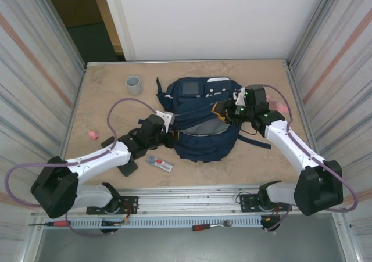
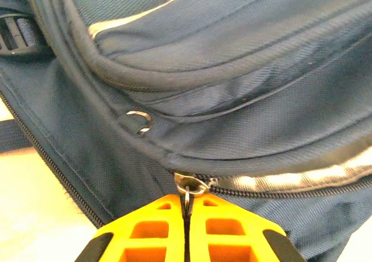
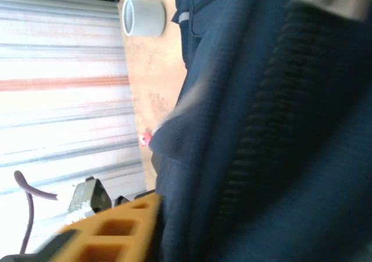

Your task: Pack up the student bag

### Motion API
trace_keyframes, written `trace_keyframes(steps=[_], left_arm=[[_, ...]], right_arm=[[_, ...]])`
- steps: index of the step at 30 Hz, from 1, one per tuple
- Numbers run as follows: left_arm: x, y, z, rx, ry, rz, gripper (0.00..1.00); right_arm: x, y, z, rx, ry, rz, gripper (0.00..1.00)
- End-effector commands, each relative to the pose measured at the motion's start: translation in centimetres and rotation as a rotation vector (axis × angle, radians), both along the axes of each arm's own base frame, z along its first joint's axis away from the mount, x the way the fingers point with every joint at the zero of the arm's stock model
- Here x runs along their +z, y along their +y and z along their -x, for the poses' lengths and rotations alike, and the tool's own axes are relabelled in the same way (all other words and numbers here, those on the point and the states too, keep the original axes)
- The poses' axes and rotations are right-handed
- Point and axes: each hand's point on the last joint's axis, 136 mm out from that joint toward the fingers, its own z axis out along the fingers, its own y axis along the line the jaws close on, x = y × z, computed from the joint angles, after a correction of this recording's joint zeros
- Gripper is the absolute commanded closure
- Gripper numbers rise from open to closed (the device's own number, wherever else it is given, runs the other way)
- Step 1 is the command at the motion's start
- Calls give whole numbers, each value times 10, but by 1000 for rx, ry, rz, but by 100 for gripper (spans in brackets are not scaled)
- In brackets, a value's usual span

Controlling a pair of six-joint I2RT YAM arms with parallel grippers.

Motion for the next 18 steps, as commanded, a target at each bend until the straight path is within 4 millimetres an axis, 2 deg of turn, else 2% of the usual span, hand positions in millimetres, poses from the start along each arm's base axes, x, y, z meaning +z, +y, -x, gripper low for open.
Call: trace_keyframes(steps=[1, 3, 7, 8, 12, 15, 18], left_arm=[[15, -13, 0, -64, -51, 56, 100], [22, -23, 1, -91, -67, 81, 100], [28, -39, 5, -138, -77, 97, 100], [28, -40, 6, -143, -77, 96, 100], [21, -29, 0, -88, -75, 50, 100], [11, -7, -9, -13, -60, 2, 100], [-2, 21, -19, 73, -35, -32, 100]], right_arm=[[4, 19, 0, 18, -41, 8, 50], [-7, 33, 5, -9, -23, 12, 43], [-27, 48, 7, -90, 9, -1, 45], [-28, 49, 7, -96, 9, 0, 50], [-20, 50, 7, -29, -30, 43, 83], [0, 45, 8, 62, -78, 40, 94], [20, 27, 7, 103, -102, -1, 99]])
